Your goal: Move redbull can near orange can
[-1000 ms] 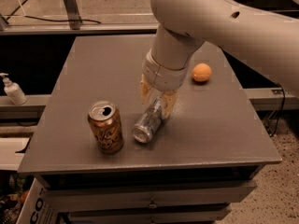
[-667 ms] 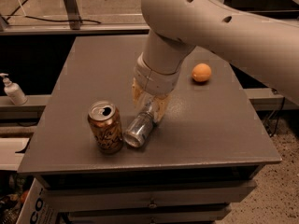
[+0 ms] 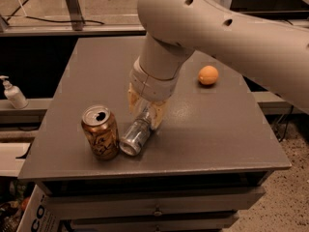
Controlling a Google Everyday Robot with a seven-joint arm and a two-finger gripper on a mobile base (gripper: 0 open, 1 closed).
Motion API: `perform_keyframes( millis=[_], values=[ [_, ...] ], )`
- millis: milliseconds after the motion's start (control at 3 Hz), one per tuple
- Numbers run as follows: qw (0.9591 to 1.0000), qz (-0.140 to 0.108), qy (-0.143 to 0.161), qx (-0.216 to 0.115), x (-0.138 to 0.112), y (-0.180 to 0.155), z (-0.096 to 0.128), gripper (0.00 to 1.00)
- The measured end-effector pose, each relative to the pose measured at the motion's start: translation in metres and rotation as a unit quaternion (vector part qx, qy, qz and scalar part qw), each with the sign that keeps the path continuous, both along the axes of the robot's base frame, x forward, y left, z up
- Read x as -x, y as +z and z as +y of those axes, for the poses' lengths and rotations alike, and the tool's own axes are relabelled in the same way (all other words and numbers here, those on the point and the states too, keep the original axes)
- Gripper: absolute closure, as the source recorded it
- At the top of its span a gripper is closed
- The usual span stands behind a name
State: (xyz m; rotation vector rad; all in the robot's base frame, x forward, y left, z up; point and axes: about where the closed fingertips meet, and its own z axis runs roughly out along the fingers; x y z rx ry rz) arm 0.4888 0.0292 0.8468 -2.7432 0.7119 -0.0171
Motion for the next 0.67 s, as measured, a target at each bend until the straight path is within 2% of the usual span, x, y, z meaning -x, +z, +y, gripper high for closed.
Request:
perform_keyframes(
  millis=[667],
  values=[
    [1.0000, 0.004, 0.002, -0.006, 0.0029, 0.0000, 0.0037, 0.13]
  ],
)
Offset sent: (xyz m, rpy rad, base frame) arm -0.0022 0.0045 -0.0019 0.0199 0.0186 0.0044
